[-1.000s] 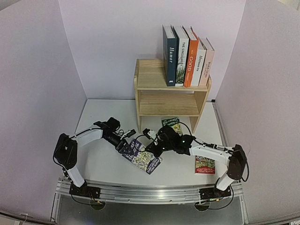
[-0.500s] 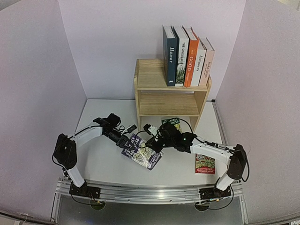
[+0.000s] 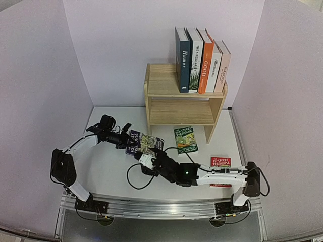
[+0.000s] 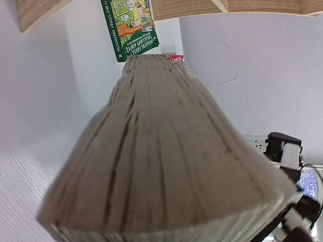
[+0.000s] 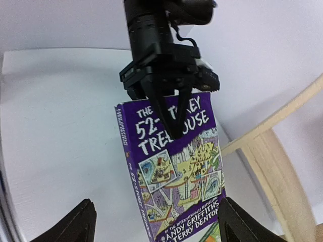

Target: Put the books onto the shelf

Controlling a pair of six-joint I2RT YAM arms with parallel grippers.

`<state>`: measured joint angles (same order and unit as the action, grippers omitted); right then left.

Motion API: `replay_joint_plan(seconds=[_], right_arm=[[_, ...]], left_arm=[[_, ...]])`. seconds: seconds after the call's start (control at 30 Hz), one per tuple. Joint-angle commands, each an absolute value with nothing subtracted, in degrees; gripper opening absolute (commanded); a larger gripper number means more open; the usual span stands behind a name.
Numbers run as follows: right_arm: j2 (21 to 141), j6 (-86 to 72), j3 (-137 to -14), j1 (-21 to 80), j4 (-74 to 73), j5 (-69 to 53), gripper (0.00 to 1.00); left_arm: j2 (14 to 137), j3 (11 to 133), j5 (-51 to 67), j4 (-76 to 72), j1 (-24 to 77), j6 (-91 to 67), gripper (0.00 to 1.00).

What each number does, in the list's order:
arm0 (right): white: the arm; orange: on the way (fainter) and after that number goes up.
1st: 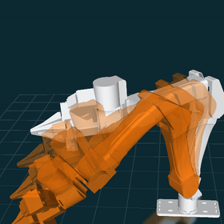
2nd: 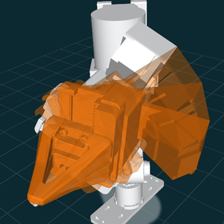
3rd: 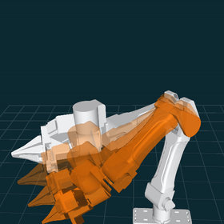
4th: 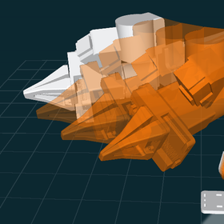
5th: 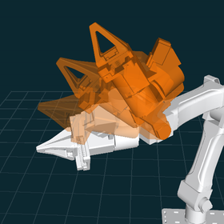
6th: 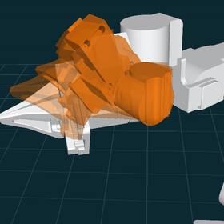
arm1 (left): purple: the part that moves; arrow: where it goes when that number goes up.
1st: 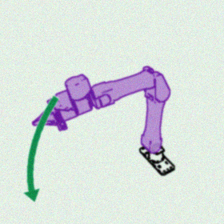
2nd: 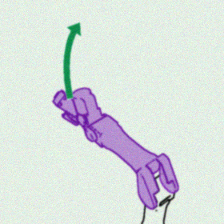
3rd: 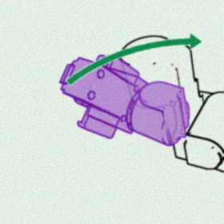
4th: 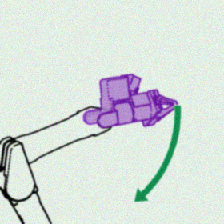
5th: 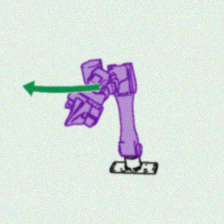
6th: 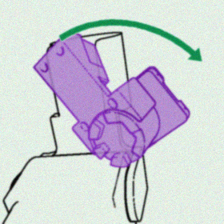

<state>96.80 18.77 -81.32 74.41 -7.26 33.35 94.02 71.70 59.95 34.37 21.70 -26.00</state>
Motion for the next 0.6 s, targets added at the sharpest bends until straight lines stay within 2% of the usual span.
replay_joint_plan(seconds=[0.0,0.13,0.23,0.3,0.37,0.43,0.53,0.57], right_arm=[[105.9,36.0,-84.7,77.0,6.1,47.5,0.82],[112.9,46.1,-85.9,77.2,17.8,52.7,0.82],[118.1,54.2,-88.4,76.4,25.3,56.9,0.78],[121.3,60.0,-89.8,75.5,32.1,61.1,0.71],[124.2,67.4,-91.1,74.6,39.8,64.2,0.61],[127.1,75.4,-92.7,73.9,47.6,66.3,0.46],[128.9,80.5,-94.4,73.8,52.3,67.4,0.07],[128.9,80.8,-94.5,73.8,52.4,67.5,0.01]], left_arm=[[89.4,70.4,65.7,25.2,20.7,-36.1,0.00],[89.1,69.9,66.8,22.9,20.4,-37.5,0.00],[89.0,69.2,67.2,22.1,20.4,-38.2,0.00],[88.9,68.7,67.6,21.1,20.4,-38.8,0.00],[88.8,68.3,67.6,20.6,20.4,-39.0,0.00],[88.9,67.7,67.8,20.2,20.4,-39.4,0.00],[89.5,67.6,68.2,19.9,20.4,-39.7,0.00],[89.5,67.6,68.3,19.9,20.4,-39.7,0.00]])
